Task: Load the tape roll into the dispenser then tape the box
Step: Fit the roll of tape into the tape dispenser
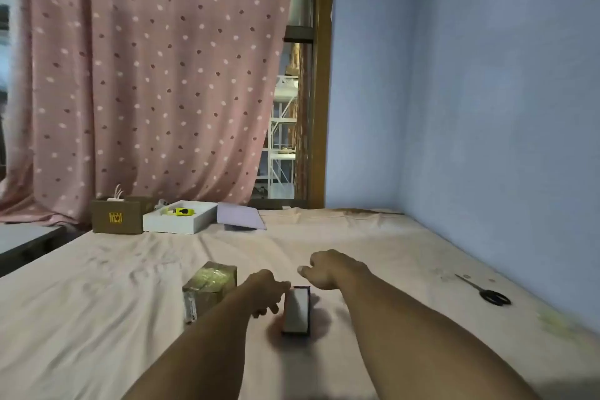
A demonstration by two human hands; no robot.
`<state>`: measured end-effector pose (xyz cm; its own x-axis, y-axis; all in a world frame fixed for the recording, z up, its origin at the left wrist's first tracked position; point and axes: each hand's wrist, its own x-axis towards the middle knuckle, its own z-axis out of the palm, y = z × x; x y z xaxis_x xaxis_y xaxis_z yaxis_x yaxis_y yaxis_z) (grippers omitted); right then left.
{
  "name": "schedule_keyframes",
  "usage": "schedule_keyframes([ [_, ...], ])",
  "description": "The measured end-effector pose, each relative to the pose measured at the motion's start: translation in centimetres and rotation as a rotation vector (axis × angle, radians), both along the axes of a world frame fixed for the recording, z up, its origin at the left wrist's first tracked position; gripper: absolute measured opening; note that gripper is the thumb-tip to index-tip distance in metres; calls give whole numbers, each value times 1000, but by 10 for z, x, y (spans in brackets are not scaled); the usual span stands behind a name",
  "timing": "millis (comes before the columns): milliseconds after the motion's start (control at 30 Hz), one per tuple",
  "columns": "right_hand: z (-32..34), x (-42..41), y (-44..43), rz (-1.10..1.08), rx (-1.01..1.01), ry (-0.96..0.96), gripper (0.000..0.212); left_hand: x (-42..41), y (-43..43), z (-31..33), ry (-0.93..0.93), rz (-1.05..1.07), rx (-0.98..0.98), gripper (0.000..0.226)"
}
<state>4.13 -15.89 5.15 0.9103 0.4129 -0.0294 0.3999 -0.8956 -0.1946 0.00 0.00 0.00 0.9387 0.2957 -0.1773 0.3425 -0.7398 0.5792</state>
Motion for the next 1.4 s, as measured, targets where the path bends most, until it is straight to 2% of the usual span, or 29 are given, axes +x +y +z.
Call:
schedule_keyframes([
  [100,-9,-2,-1,-20,-16,74,50,-1,-2,-1,21,-3,-80,38],
  [200,-14,0,-1,-54,50,158,28,2,-3,-5,-34,43,-213,34],
  [267,-18,8,1,-58,112,231,22,4,-2,-8,-57,68,-331,29],
  [400,-24,20,4,-82,313,336,24,5,-9,-8,-137,79,-542,26],
  [667,-21,37,4,-219,618,395,24,28,-7,5,-250,173,-728,22],
  [833,-17,51,7,-285,772,360,23,37,-11,10,-315,223,-811,18],
  [967,-12,59,6,-335,807,261,26,41,-9,12,-364,273,-850,16],
  [1133,-13,68,-3,-299,752,29,23,46,7,9,-389,290,-852,19],
  [1267,-30,66,-8,-245,417,-192,25,52,13,8,-412,315,-837,19],
  [1400,-59,66,-13,-171,154,-255,28,57,15,5,-391,304,-836,19],
])
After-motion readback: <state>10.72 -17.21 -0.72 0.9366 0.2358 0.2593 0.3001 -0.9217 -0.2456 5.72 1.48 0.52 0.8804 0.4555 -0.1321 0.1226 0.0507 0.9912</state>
